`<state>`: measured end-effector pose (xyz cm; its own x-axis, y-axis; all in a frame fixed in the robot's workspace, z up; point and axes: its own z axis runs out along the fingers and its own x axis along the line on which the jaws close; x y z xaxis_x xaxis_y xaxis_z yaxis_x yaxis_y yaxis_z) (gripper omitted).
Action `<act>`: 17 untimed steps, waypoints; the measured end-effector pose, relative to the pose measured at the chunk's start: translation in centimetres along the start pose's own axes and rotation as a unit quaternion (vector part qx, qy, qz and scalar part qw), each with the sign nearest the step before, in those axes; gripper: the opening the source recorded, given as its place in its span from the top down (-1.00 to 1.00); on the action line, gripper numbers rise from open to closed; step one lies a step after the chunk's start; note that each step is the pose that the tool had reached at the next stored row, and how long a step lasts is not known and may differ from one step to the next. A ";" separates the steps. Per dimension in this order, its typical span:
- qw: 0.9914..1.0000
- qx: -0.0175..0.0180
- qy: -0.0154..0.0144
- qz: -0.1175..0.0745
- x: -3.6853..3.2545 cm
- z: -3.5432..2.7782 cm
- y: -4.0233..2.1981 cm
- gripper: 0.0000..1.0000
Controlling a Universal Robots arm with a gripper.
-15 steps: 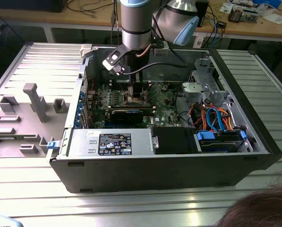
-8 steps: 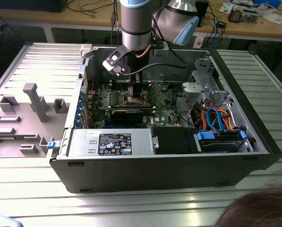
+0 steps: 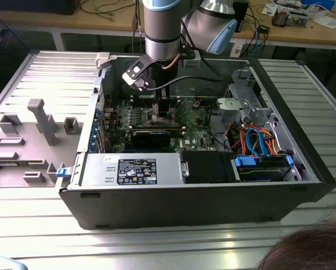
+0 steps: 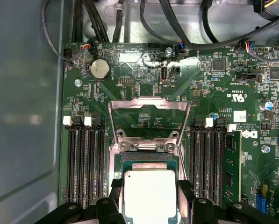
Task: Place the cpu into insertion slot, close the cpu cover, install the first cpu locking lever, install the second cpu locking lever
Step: 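Place the cpu into insertion slot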
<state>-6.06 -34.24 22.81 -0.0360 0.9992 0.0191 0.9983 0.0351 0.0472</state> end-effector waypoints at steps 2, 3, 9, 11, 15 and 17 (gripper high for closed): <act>1.000 0.000 0.000 0.000 0.00 0.08 -0.01 -0.08; 1.000 0.000 0.000 0.000 0.00 0.11 -0.01 -0.08; 1.000 0.000 0.000 0.000 -0.01 0.30 -0.03 -0.08; 1.000 0.000 0.000 0.000 -0.01 0.34 -0.03 -0.08; 1.000 0.000 0.000 0.000 -0.01 0.43 -0.07 -0.08; 1.000 0.000 0.000 0.000 -0.01 0.47 -0.08 -0.08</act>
<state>-6.13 -34.24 22.34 -0.0360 0.9992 0.0191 0.9983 0.0351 0.0472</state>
